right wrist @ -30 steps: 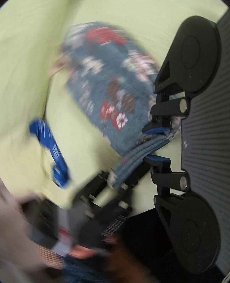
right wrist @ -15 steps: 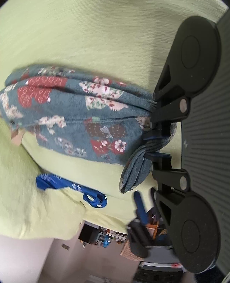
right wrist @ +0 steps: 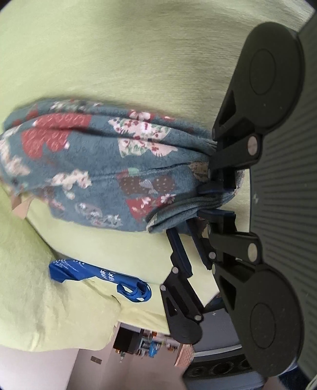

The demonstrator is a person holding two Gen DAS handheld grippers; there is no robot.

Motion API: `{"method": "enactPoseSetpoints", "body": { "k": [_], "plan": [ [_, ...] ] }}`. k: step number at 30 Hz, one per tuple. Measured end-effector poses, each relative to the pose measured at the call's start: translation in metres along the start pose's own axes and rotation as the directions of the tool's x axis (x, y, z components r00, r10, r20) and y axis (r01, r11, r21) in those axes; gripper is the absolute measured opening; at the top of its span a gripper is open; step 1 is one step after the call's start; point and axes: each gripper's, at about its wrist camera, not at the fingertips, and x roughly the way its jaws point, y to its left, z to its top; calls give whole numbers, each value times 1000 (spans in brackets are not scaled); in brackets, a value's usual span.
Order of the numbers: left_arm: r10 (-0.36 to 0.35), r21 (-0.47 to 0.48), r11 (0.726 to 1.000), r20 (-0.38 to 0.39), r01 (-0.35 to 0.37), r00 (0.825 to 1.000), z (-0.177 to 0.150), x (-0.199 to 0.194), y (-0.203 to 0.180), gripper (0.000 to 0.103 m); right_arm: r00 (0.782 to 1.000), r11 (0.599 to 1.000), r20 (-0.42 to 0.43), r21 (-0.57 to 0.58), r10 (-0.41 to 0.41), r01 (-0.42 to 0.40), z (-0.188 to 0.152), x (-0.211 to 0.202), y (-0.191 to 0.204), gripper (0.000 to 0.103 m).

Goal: Fold shopping bag

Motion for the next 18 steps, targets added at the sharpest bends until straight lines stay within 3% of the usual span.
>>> {"method": "enactPoseSetpoints", "body": {
  "k": [1, 3, 4, 5, 8, 10, 11, 13, 15, 16, 18],
  "plan": [
    [-2, -6, 1000, -5, 2, 1000, 1, 0, 1, 21, 998, 998, 43, -55, -36, 38, -6, -2, 10, 11],
    [-5, -19, 1000, -10, 5, 1000, 2, 1, 2, 21, 986, 980, 135, -158, -102, 123, -18, -7, 30, 31],
    [-6, -28, 1000, -10, 6, 1000, 2, 1, 4, 21, 964, 954, 217, -221, -155, 203, -28, -13, 42, 46],
    [-8, -38, 999, -10, 7, 1000, 2, 1, 5, 21, 936, 917, 298, -287, -188, 276, -40, -16, 55, 46],
    [-12, -61, 998, -10, 11, 1000, 2, 2, 6, 21, 862, 751, 453, -481, -228, 452, -77, -13, 86, 34],
    [-11, -64, 998, -12, 11, 1000, 3, 4, 4, 21, 827, 599, 520, -599, -212, 531, -103, -2, 100, 10],
    [-10, -63, 998, -12, 9, 1000, 3, 4, 3, 21, 813, 519, 544, -643, -208, 563, -114, 6, 104, 7],
    [-7, -68, 998, -11, 6, 1000, 3, 4, 3, 21, 798, 411, 570, -691, -195, 595, -127, 19, 104, 4],
    [-4, -74, 997, -10, 4, 1000, 2, 4, 2, 21, 770, 344, 589, -690, -245, 638, -127, 37, 101, 3],
    [-4, -76, 997, -9, 3, 1000, 1, 4, 2, 21, 760, 330, 596, -685, -259, 650, -125, 42, 98, 3],
    [6, -65, 998, 2, -6, 1000, -1, 3, 0, 21, 765, 352, 577, -679, -286, 644, -116, 46, 96, 3]
  ]
}}
